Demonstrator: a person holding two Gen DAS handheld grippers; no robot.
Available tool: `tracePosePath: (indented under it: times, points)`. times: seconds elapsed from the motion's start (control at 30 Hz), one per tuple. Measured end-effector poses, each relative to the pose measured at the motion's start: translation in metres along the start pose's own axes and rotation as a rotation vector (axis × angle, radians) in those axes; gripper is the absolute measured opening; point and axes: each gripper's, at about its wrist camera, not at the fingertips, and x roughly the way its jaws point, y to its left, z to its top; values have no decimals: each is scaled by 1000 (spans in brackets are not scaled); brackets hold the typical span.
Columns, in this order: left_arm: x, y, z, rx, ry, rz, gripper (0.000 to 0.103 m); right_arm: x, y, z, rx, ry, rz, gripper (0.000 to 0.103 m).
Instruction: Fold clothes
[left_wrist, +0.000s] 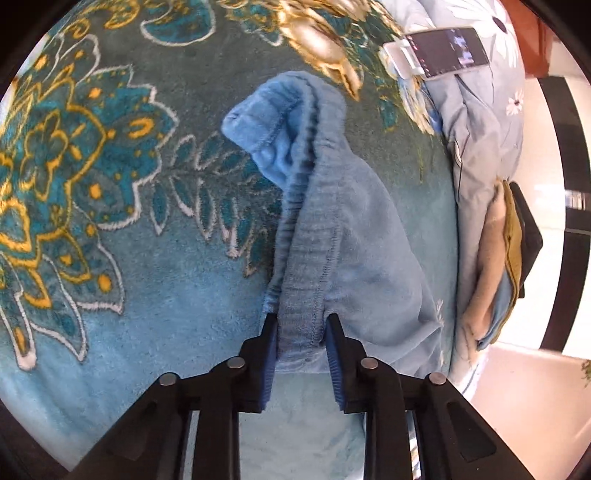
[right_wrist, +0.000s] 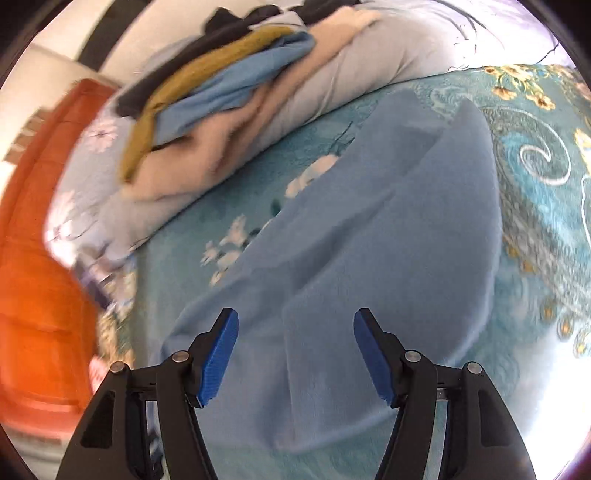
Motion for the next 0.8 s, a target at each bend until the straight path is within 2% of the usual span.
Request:
tracePosePath:
  times: [0.13, 0.17, 0.2, 0.23, 0.27, 0.3, 0.4, 0.5, 0.63, 0.73, 0.8]
  points:
    - [-10, -11, -3, 43, -24, 13, 24, 24, 4, 17, 55, 62, -145, 65]
    - [-15, -13, -3, 56, -33, 14, 24, 25, 1, 18, 63, 72, -172, 54]
    - [-19, -15, -3, 69, -42, 13, 24, 25, -2, 18, 70, 80, -194, 37]
    - [-25, -18, -2, 85, -54, 13, 24, 25, -5, 17, 77, 88, -216, 29]
    - [-31, -22, -1, 104, -67, 15, 24, 25, -8, 17, 84, 96, -238, 10]
    - [-37, -26, 0, 124, -80, 17, 24, 22, -11, 16, 76, 103, -242, 3]
    - [-62, -30, 7, 194, -125, 15, 23, 1, -27, 10, 89, 97, -168, 1]
    - [-96, -29, 18, 262, -179, -3, 23, -45, -42, 1, 62, 29, -95, 1]
    - [-129, -20, 26, 317, -230, -7, 23, -108, -68, -30, 14, -42, -19, 1]
    - [-139, -1, 29, 329, -244, 2, 23, -136, -88, -67, 3, -34, -11, 1]
    - [-138, 13, 26, 356, -250, 56, 23, -141, -99, -96, -23, -14, -71, 0]
